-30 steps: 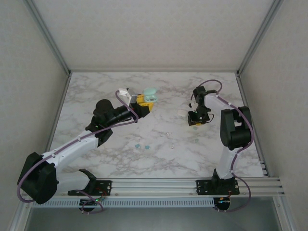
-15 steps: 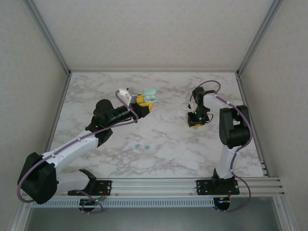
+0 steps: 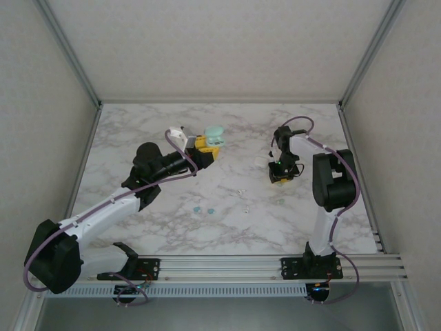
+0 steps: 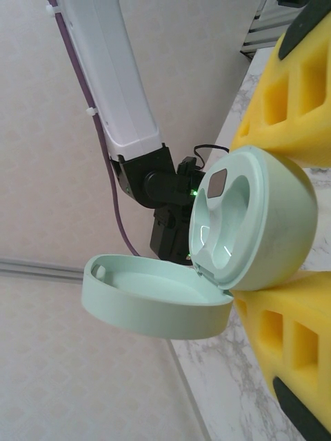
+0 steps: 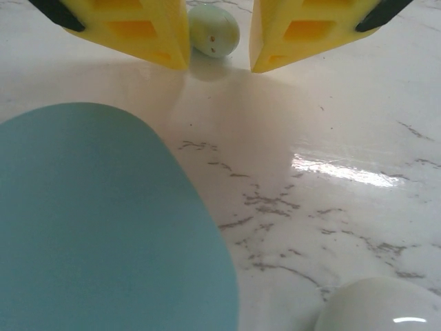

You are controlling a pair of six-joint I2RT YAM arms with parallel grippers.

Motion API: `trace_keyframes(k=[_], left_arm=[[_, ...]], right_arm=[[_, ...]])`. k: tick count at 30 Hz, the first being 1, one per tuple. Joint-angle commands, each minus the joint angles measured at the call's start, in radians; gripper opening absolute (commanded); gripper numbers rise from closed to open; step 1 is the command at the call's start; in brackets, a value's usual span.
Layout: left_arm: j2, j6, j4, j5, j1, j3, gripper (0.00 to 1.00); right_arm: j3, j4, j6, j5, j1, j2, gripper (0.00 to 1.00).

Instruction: Insert wireless bluetooth earbuds into charging case

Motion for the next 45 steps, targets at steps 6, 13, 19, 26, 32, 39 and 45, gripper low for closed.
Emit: trace_keyframes(k=[6,13,19,26,32,39,45], left_arm=[[-0.024,0.009,-0.001,-0.017,0.004,0.019,0.30],[-0.023,0.008,-0.007,-0.018,0.005,0.022,0.30],[-0.030,0.010,-0.016,-0.022,0.005,0.020,0.30],[-0.032,0.013,-0.019,-0.022,0.005,0.023,0.30],[-0.030,0.011,-0.025,-0.026,0.005,0.024,0.30],[-0.030,0.017,-0.037,-0.024,0.005,0.033,0.30],[-0.028,0.020,-0.039,-0.020,0.005,0.036,0.30]], right_arm=[[0.019,-0.033,0.017,0.035,0.003,0.011,0.31],[0.022,-0.021,0.022,0.045,0.003,0.009,0.27],[0.023,-0.021,0.023,0.061,0.003,0.020,0.25],[0.030,-0.024,0.033,0.072,0.003,0.030,0.27],[0.029,-0.041,0.018,0.070,0.003,0.027,0.28],[0.028,-0.053,0.022,0.082,0.003,0.029,0.27],[0.026,-0.067,0.022,0.097,0.003,0.034,0.29]])
